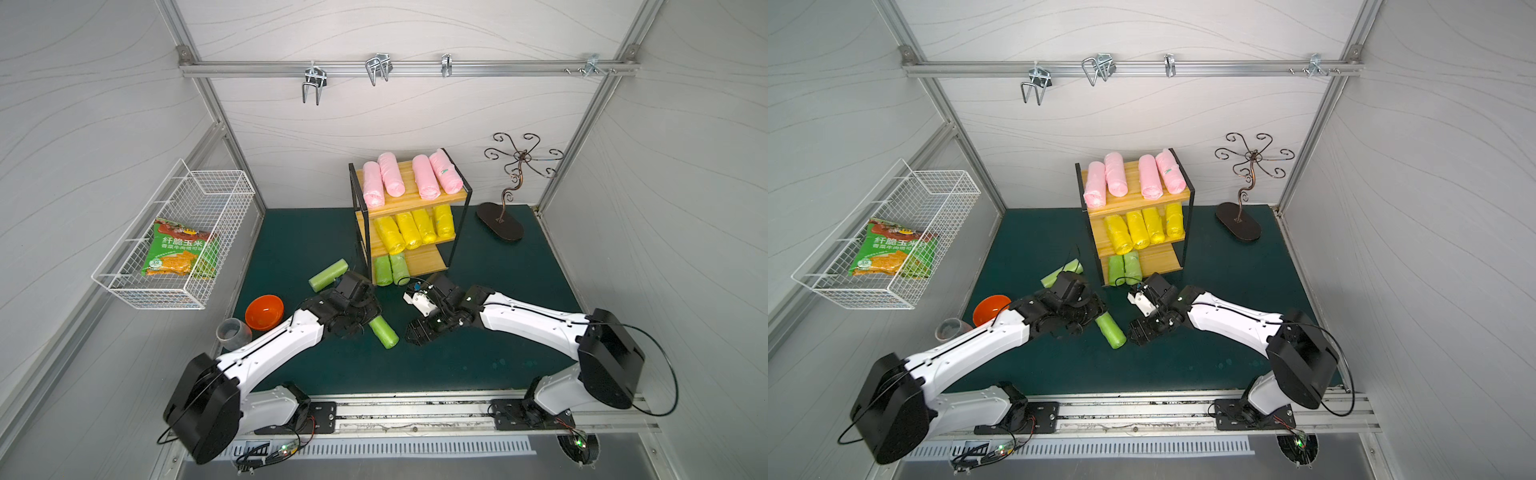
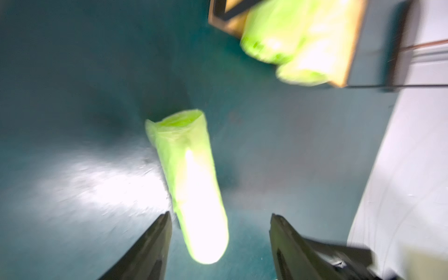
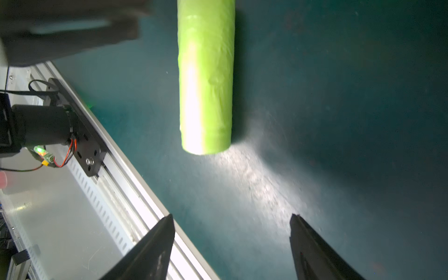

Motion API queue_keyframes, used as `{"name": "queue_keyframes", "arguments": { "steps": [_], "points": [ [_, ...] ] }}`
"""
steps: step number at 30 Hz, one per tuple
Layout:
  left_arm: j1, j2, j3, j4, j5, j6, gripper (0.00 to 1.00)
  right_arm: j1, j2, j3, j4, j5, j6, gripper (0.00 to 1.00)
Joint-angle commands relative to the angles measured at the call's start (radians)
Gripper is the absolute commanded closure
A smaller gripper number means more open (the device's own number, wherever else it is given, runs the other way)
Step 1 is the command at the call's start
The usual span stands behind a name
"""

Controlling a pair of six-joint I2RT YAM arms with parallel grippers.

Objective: Sort the rolls of trash bags by color and place them on the shelf
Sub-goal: Pick up the roll of trash bags from the center of the board.

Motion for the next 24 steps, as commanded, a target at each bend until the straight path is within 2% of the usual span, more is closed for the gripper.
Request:
{"name": "queue_keyframes", "arguments": {
  "steps": [1,7,11,16,24],
  "points": [
    [-0.001,-0.146,0.008,-0.166,-0.144,0.042,0.31,0.027,0.059,0.063,0.015,0.014,-0.025,0.21],
    [0.021,-0.448,-0.012,-0.34,-0.269,0.053,0.3,0.105,0.176,0.181,-0.028,0.072,-0.055,0.2],
    [0.044,-0.577,-0.028,-0.431,-0.3,0.044,0.29,0.148,0.248,0.23,-0.028,0.073,-0.056,0.19],
    [0.052,-0.64,-0.062,-0.482,-0.291,0.026,0.29,0.171,0.327,0.257,-0.007,0.056,-0.032,0.19],
    [0.053,-0.669,-0.089,-0.494,-0.289,0.017,0.29,0.187,0.387,0.271,0.011,0.047,0.003,0.22]
  ]
}}
